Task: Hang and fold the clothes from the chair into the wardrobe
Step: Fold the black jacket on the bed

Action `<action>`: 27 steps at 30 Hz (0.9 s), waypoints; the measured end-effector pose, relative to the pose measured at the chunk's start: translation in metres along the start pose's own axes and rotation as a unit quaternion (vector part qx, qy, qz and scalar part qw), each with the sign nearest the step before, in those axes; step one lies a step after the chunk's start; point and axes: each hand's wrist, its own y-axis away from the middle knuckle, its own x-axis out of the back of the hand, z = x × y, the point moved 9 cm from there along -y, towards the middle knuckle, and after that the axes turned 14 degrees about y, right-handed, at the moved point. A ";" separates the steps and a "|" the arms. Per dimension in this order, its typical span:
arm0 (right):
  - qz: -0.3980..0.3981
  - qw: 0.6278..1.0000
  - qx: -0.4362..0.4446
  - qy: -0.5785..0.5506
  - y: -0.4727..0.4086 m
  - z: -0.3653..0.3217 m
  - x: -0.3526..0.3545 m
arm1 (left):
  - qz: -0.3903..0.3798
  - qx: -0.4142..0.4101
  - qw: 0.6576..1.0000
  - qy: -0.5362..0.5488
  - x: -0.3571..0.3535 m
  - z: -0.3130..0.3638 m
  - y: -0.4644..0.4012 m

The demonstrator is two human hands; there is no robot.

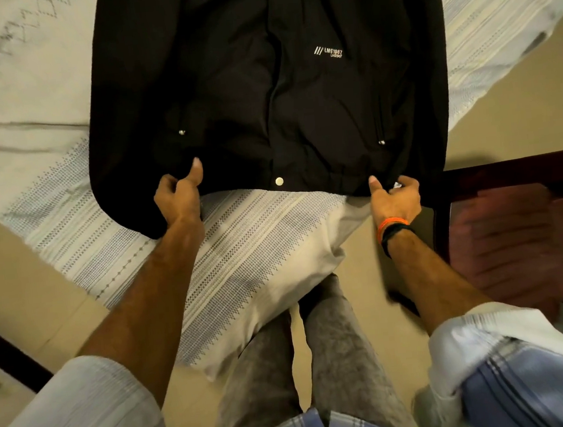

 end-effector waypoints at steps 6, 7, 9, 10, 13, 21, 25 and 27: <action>-0.060 0.969 -0.057 -0.232 -0.007 0.014 -0.005 | -0.044 -0.004 0.997 0.056 -0.006 0.017 0.013; -0.091 0.951 -0.075 -0.285 -0.005 0.014 -0.009 | -0.039 0.000 0.998 0.057 -0.003 0.018 0.014; -0.135 0.922 -0.085 -0.353 0.001 0.013 -0.014 | -0.027 0.011 0.997 0.069 0.005 0.018 0.018; -0.149 0.912 -0.078 -0.375 0.003 0.012 -0.014 | -0.026 0.023 0.997 0.075 0.009 0.016 0.019; -0.177 0.901 -0.043 -0.395 0.015 0.009 -0.012 | -0.055 0.064 0.994 0.074 0.012 0.011 0.032; -0.173 0.822 -0.130 -0.527 0.033 0.027 0.003 | -0.103 0.110 0.962 0.228 0.028 0.007 0.059; -0.095 0.839 -0.166 -0.510 0.046 0.053 0.019 | 0.037 0.109 0.984 0.136 0.078 -0.020 0.070; -0.120 0.859 -0.177 -0.466 0.058 0.065 0.012 | 0.057 0.121 0.990 0.047 0.095 -0.034 0.074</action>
